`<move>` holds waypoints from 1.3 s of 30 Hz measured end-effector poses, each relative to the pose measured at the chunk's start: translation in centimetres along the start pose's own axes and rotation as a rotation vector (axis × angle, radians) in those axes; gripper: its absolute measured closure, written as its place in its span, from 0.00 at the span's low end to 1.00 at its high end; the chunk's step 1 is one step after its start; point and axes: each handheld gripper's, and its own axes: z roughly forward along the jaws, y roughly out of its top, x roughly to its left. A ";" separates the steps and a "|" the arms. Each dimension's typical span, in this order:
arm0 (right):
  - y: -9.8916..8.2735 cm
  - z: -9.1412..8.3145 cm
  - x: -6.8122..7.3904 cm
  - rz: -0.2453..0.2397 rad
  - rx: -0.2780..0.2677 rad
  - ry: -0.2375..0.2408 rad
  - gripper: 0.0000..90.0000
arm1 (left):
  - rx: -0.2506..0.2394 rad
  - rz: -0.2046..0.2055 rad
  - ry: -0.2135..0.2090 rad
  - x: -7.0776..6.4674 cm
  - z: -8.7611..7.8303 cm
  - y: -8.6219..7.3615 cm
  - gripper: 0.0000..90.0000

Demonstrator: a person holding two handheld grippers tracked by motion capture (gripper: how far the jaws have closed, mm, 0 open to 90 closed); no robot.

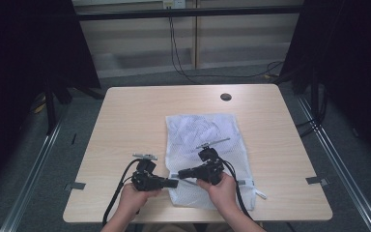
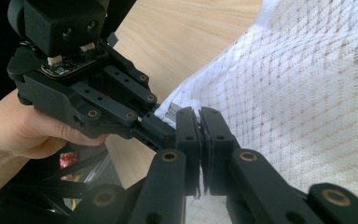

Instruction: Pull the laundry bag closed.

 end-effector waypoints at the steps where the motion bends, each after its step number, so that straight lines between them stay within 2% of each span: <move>1: 0.0 0.0 0.0 -0.001 0.000 0.000 0.96 | 0.001 0.002 -0.007 0.0 0.0 0.0 0.98; 5: 0.0 -0.2 -0.1 -0.003 -0.001 -0.019 0.96 | -0.009 0.005 0.015 0.1 -0.3 0.0 0.98; 13: -0.1 -0.7 -0.6 0.003 0.000 -0.014 0.96 | -0.006 0.002 0.008 0.1 -0.2 0.0 0.98; 19: -0.2 -0.8 -0.6 0.006 0.001 -0.017 0.96 | -0.006 0.002 0.020 0.1 -0.3 0.0 0.98; 20: -0.2 -0.9 -0.7 0.007 0.000 -0.019 0.96 | -0.005 0.004 0.006 0.2 -0.4 0.0 0.98; 22: -0.3 -1.1 -0.9 0.011 -0.005 -0.013 0.96 | -0.009 -0.003 0.008 0.1 -0.4 0.0 0.98; 26: -0.3 -1.2 -0.9 0.015 0.005 -0.014 0.96 | -0.003 0.006 0.013 0.2 -0.4 0.0 0.98; 32: -0.4 -1.2 -0.9 0.015 0.011 -0.012 0.96 | 0.000 0.003 0.015 0.2 -0.4 0.0 0.98; 34: -0.4 -1.2 -1.1 0.008 0.008 -0.015 0.96 | -0.006 -0.014 0.005 0.1 -0.4 0.0 0.98; 37: -0.5 -1.4 -1.3 0.023 0.010 -0.015 0.96 | -0.002 -0.004 0.008 0.2 -0.5 0.0 0.98; 39: -0.5 -1.4 -1.3 0.015 0.009 -0.015 0.96 | -0.004 -0.010 0.007 0.2 -0.5 0.0 0.98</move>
